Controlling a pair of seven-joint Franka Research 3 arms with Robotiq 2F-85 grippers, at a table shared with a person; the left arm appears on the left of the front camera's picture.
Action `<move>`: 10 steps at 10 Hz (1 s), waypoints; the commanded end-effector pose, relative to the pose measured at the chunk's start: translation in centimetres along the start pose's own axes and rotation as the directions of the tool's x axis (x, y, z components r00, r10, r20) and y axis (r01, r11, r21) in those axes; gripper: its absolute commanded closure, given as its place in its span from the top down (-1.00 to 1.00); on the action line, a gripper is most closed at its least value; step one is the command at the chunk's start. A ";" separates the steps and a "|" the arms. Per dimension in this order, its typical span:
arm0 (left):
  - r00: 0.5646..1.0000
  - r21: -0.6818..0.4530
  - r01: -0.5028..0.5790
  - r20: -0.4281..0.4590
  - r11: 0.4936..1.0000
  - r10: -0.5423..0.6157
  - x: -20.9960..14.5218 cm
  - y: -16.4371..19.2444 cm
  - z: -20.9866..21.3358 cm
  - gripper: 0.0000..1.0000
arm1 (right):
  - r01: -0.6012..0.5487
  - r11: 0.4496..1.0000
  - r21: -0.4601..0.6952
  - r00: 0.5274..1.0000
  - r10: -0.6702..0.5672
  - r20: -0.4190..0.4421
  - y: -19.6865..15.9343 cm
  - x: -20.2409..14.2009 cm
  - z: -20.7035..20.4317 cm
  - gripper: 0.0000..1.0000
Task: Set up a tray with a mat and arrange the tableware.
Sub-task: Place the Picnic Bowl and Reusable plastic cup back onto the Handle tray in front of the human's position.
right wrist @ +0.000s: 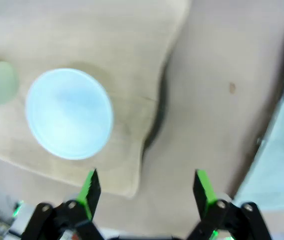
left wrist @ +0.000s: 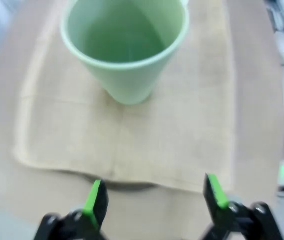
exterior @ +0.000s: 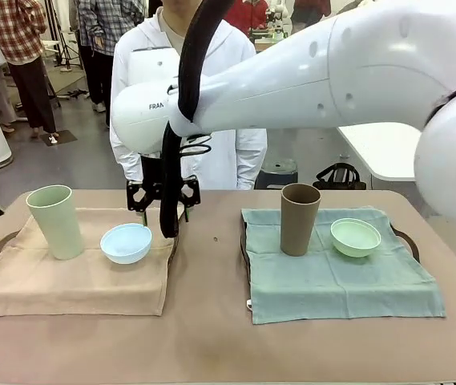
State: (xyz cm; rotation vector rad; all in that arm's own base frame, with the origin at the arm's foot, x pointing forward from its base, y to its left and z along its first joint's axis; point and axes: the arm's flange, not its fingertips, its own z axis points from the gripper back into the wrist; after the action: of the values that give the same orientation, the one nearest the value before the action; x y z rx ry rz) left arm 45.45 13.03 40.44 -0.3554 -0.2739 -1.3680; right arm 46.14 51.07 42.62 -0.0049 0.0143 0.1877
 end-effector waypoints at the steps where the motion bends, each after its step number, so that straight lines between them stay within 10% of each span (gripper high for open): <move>1: 0.985 0.006 -0.152 -0.087 0.988 0.152 3.8 -3.8 1.3 1.00 | 0.081 0.991 -0.106 0.997 -0.078 0.027 -1.7 -3.2 2.4 0.89; 5: 0.874 0.278 -0.357 -0.238 0.892 0.424 11.0 -7.1 3.5 1.00 | 0.108 0.990 -0.092 0.993 -0.104 0.046 -5.5 -7.2 7.2 0.89; 10: 0.724 0.460 -0.546 -0.162 0.700 0.671 19.9 -9.2 4.3 1.00 | -0.009 0.998 -0.069 0.995 0.016 0.094 -8.0 -8.6 8.9 0.89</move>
State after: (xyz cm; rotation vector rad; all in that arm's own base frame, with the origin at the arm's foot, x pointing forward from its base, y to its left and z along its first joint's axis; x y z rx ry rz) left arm 40.37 -4.10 52.29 0.1371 -0.1264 -0.6887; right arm 39.67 42.71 52.64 -0.0981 -0.0817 0.1370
